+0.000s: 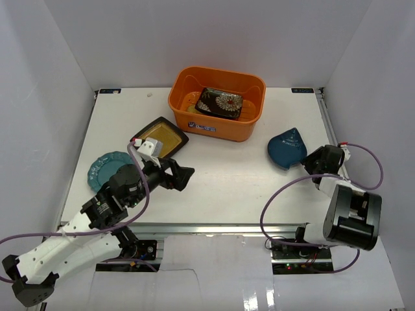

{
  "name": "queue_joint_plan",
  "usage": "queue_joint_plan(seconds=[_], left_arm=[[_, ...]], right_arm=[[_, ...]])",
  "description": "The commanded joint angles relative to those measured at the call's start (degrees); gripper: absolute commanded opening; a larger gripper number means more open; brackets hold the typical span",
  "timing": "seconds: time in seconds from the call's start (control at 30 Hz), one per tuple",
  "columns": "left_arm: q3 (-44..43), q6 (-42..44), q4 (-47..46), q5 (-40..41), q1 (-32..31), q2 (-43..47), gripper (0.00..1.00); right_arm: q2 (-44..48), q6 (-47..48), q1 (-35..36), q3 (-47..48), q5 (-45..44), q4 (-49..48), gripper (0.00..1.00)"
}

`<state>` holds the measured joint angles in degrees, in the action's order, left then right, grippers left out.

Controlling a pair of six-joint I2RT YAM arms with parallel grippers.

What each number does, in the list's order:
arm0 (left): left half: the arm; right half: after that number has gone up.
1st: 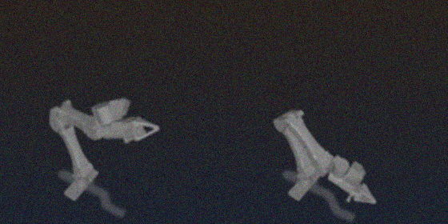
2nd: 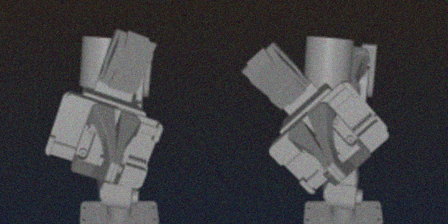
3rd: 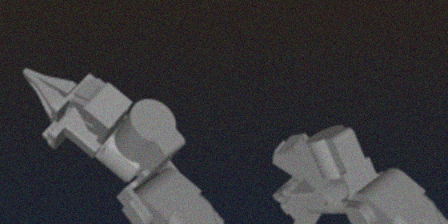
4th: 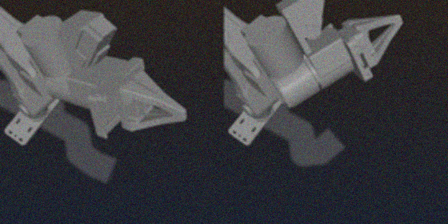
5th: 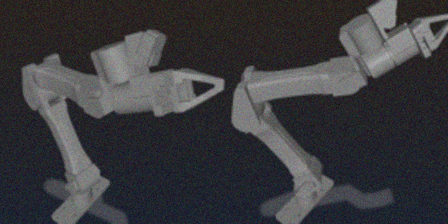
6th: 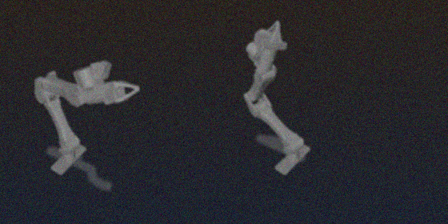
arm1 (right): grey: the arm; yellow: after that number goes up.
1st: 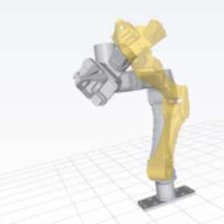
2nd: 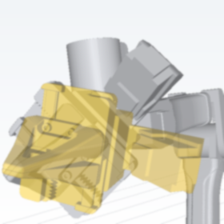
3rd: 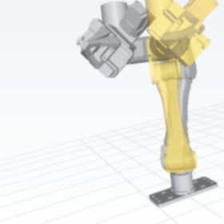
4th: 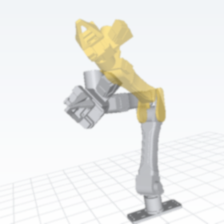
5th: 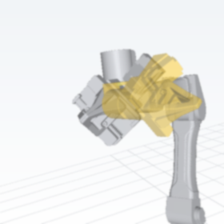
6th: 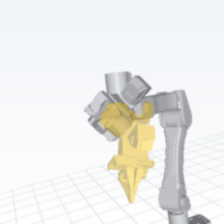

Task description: Place the plates into the plastic bin on the countertop

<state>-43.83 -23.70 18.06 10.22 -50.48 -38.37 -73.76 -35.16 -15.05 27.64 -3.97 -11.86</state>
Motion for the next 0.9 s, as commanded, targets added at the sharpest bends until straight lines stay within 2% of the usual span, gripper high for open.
queue_joint_plan(seconds=[0.0, 0.03, 0.17, 0.3, 0.37, 0.47, 0.57, 0.67, 0.73, 0.8, 0.83, 0.87], left_arm=[[2.3, 3.1, 3.9, 5.9, -0.2, 3.1, 0.98], [2.8, 3.1, 3.6, 5.8, -0.2, 3.4, 0.98], [2.9, 4.3, 3.6, 4.7, -0.1, 3.5, 0.98], [3.2, 5.9, 3.6, 4.5, -0.1, 3.7, 0.98], [3.2, 5.9, 3.6, 3.8, -0.1, 4.4, 0.98], [3.4, 5.8, 3.7, 4.2, 0.0, 5.8, 0.98], [3.5, 5.5, 3.7, 4.8, 0.0, 6.5, 0.98], [3.5, 5.3, 4.2, 5.9, 0.6, 6.3, 0.98], [3.1, 4.9, 4.6, 5.9, 1.3, 5.2, 0.98], [3.0, 4.5, 5.0, 5.3, 2.2, 4.1, 0.98], [2.9, 4.5, 5.2, 4.6, 2.5, 3.7, 0.98], [2.9, 4.4, 5.1, 4.3, 2.9, 3.5, 0.98]], right_arm=[[-6.3, -3.5, -0.5, 2.8, 3.4, -7.6, 0.54], [-9.0, -4.5, -0.5, 3.0, 6.1, -8.8, 0.46], [-11.7, -4.8, -0.5, 2.7, 7.4, -16.8, 0.44], [-15.7, -5.0, -0.5, 5.1, 8.6, -15.9, 0.19], [-14.8, -5.2, -0.6, 5.1, 8.7, -15.8, 0.08], [-8.9, -5.5, -0.5, 3.8, 6.8, -15.7, 0.08], [6.3, -5.4, -0.2, 4.4, 6.0, -13.2, 0.08], [15.4, -5.0, 2.3, 10.8, 9.0, -9.8, 0.08], [16.4, -3.2, 8.3, 18.7, 7.5, -8.0, 0.08], [12.8, 1.0, 14.8, 25.7, 6.0, -5.7, 0.08], [10.7, 2.1, 18.1, 32.7, 5.8, -3.6, 0.08], [6.0, 5.1, 20.4, 36.0, 4.5, -2.7, 0.08]])
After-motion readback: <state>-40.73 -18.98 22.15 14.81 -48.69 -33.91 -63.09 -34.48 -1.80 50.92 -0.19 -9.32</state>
